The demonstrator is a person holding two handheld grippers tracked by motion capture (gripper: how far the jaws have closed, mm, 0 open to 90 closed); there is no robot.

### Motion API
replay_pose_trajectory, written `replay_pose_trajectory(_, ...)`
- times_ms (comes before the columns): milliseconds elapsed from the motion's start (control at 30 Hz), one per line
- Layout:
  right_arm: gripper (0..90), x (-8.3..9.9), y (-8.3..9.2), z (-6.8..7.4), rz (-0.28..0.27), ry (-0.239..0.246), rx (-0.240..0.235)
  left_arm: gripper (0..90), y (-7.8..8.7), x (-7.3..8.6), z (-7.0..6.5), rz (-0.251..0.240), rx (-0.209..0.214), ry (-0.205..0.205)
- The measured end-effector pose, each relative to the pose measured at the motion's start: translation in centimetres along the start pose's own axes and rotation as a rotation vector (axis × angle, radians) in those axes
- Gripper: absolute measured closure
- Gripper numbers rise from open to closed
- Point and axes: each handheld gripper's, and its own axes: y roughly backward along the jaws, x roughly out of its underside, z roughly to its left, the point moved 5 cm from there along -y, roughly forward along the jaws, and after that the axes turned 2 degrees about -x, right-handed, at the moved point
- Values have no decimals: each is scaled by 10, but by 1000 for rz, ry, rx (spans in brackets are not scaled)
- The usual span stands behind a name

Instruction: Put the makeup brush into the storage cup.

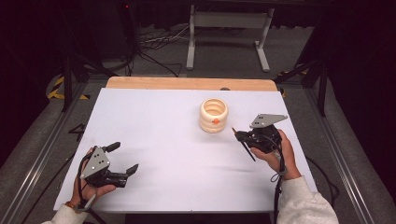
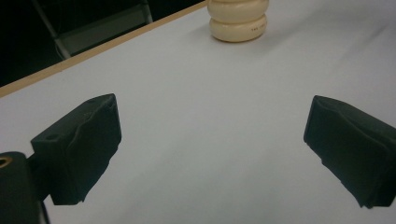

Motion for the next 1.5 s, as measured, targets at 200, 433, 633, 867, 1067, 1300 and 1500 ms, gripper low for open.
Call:
replay_pose_trajectory(200,850,-2,6,0,-71,-9,-5,48,1,0,1,-7,0,10)
replay_pose_trajectory(433,850,-4,9,1,-140,-22,-16,50,1,0,1,-10,3,15)
replay_pose_trajectory(633,850,-8,13,5,-217,-28,-19,49,4,0,3,-15,-2,22)
replay_pose_trajectory(867,850,-13,16,10,-308,-35,-56,46,7,-1,4,-26,-11,22)
replay_pose_trajectory(1067,850,-19,18,13,-382,-22,-43,42,10,-2,7,-43,-23,34)
replay_pose_trajectory(1300,850,-26,23,14,-441,-21,-20,41,10,-1,8,-41,-27,31)
replay_pose_trajectory(1500,849,-32,27,12,-480,-31,11,39,10,0,9,-42,-28,31)
